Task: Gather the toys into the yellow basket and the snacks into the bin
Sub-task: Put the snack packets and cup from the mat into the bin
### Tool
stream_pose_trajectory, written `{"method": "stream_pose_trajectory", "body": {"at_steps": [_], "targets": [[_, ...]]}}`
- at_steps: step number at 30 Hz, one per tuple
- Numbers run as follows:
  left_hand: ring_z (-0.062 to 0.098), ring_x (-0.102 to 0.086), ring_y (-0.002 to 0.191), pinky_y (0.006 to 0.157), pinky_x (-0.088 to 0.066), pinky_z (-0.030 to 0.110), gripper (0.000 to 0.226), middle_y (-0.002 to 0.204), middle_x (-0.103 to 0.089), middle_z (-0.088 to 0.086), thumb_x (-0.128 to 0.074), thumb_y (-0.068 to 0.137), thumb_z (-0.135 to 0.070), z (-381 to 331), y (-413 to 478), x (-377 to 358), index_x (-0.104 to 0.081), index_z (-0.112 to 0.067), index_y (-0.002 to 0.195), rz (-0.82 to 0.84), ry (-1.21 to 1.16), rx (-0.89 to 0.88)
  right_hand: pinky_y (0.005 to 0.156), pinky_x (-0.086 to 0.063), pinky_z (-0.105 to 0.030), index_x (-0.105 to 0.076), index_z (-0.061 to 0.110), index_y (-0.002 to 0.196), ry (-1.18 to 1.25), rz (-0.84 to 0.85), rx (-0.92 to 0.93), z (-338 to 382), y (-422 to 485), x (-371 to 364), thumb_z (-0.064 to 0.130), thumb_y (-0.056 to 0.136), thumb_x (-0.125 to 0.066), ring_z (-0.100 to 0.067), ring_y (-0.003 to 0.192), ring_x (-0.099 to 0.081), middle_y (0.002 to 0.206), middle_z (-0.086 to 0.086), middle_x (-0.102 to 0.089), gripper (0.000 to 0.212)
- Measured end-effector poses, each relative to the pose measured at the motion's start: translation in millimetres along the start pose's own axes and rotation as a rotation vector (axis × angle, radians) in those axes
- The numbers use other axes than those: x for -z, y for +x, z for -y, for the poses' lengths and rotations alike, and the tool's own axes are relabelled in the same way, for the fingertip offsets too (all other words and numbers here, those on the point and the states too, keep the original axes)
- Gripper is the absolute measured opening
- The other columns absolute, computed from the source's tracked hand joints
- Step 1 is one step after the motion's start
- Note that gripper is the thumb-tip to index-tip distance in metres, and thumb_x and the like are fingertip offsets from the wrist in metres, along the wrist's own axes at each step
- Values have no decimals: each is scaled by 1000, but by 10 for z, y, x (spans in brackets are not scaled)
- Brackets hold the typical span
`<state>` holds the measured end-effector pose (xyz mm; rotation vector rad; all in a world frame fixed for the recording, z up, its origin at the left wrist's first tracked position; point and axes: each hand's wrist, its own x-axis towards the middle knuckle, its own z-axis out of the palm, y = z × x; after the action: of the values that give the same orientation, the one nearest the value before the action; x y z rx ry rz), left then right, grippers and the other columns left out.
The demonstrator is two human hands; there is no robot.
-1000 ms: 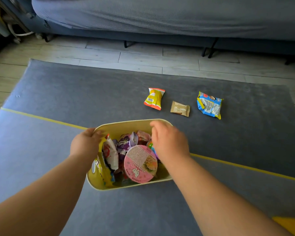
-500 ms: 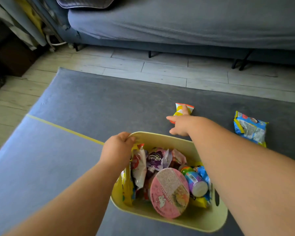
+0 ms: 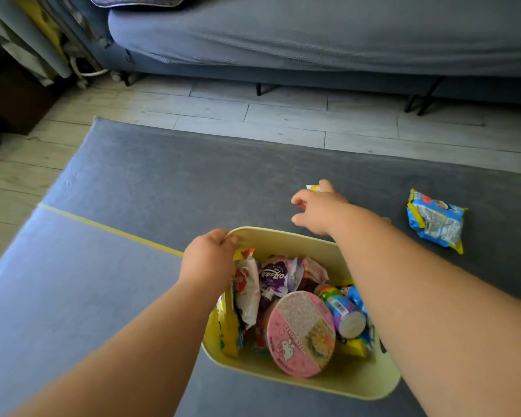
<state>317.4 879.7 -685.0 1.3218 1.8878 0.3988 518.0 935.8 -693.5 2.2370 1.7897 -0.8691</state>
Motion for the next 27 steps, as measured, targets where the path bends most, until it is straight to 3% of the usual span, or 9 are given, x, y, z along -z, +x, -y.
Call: {"method": "stream_pose_trajectory", "body": {"at_steps": [2,5,8,12,15,17,19,24,27], "targets": [[26,-55,69,65,-43,30,26,82,-65,3,-50,99,-27,-30,-14,-12,-67,-16,115,16,-27,20,93,-37,-31,-52,40,122,124,-94,8,-32,-150,69,33,90,-56,-35,122,-39,149,-2,-16,33],[38,-65,90,72,-51,37,28,96,-70,11,-51,99,-27,-105,-59,-82,-67,-14,117,31,-63,52,100,-35,-36,-52,40,120,230,-273,60,-84,-521,162,28,91,-55,-35,125,-35,154,2,-11,32],[36,-64,91,81,-54,42,29,100,-70,14,-50,99,-28,-203,-105,-148,-66,-13,118,41,-37,55,94,-37,-36,-51,43,118,233,-424,102,-123,-989,170,23,93,-53,-31,123,-34,156,7,-4,31],[36,-62,96,86,-52,42,30,102,-67,13,-52,98,-29,-301,-169,-166,-65,-12,120,61,-23,46,87,-43,-38,-56,40,106,173,-607,164,-375,-1578,-29,21,91,-57,-26,113,-41,152,6,-20,24],[36,-62,96,87,-52,43,29,101,-68,13,-56,96,-31,-315,-197,-129,-68,-13,115,62,-5,15,73,-50,-41,-62,38,97,95,-562,82,-577,-1869,-288,20,79,-71,-29,96,-49,147,0,-37,27],[37,-63,94,87,-52,44,26,99,-70,14,-58,95,-32,-312,-218,-119,-69,-14,111,64,1,6,66,-50,-42,-64,39,102,25,-494,45,-651,-1982,-470,18,73,-76,-30,91,-51,147,-2,-39,37],[37,-65,92,88,-53,45,25,96,-71,14,-60,93,-33,-298,-226,-122,-70,-14,107,75,-12,13,67,-49,-40,-66,38,102,-52,-448,55,-682,-2020,-597,19,68,-77,-31,94,-50,149,-1,-36,41],[35,-64,89,83,-51,41,18,93,-70,13,-61,93,-31,-311,-268,-132,-69,-18,102,58,-23,12,66,-48,-42,-64,30,79,-58,-424,54,-629,-1988,-658,17,62,-79,-30,92,-55,146,-1,-42,26],[32,-63,86,79,-50,38,24,91,-69,12,-60,94,-31,-306,-265,-139,-69,-15,109,55,-44,17,70,-50,-43,-61,24,79,-36,-466,32,-647,-1901,-700,15,60,-79,-33,92,-59,130,0,-56,27]]}}
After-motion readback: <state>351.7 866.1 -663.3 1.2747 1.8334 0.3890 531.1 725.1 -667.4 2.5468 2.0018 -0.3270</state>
